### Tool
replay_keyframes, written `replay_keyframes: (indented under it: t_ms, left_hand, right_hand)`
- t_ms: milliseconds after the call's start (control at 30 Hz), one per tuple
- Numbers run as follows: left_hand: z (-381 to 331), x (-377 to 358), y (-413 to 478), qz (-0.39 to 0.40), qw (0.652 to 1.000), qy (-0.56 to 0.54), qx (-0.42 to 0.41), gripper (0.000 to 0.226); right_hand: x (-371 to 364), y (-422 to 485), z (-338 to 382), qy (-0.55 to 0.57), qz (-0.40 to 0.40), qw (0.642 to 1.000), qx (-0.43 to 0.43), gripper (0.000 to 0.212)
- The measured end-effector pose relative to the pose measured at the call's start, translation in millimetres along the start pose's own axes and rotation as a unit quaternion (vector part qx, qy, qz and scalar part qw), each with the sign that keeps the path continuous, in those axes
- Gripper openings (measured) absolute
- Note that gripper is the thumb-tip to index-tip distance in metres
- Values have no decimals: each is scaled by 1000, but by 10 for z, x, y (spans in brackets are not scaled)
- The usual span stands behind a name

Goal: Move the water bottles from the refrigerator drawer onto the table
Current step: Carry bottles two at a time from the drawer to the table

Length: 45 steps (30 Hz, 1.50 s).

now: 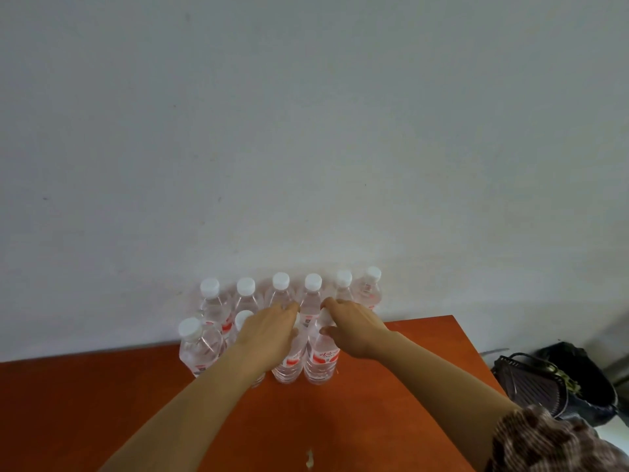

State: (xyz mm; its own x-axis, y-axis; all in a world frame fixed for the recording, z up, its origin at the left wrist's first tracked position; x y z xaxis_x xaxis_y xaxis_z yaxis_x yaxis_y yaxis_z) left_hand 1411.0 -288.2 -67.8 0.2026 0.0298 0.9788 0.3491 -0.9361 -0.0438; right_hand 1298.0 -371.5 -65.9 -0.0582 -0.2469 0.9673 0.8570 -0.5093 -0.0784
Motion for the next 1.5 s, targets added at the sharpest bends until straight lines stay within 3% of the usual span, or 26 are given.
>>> replay_keyframes:
  t_ms: [400,667,867,1100,1333,1500]
  left_hand:
    - [100,57,98,-40,996,58,-51,50]
    - [145,71,69,-57,998,25,-26,51]
    - [132,58,52,-64,998,20,-14,56]
    - [55,83,-10,-64,998,18,5,55]
    - [-476,182,-197,-120,992,-8,-23,48]
    - [-1193,-41,-411,-71,996,-15,-52,50]
  right_hand:
    - [-3,113,73,12,-19,1000,-2,39]
    - [0,136,96,47,-15,999,-13,40]
    - [-35,64,92,62,-10,997,-46,53]
    - [-51,-127,34,112,-33,990,-83,46]
    - [70,-662,-116,81,-84,987,-115,48]
    - [178,-1530,-410,44,-107,975,-192,52]
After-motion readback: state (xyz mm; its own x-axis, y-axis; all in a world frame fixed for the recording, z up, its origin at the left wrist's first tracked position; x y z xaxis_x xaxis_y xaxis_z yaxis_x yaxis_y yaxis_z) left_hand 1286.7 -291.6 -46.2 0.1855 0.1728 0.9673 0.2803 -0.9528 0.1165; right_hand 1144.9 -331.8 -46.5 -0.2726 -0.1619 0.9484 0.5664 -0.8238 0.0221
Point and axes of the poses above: each hand's wrist, its own y-axis towards the middle knuckle, its own x-axis out of the back of the hand, z = x × y, the point moved 5 cm from there along y, towards the middle knuckle, and after that the axes turned 9 degrees about x, right-handed, at the moved point
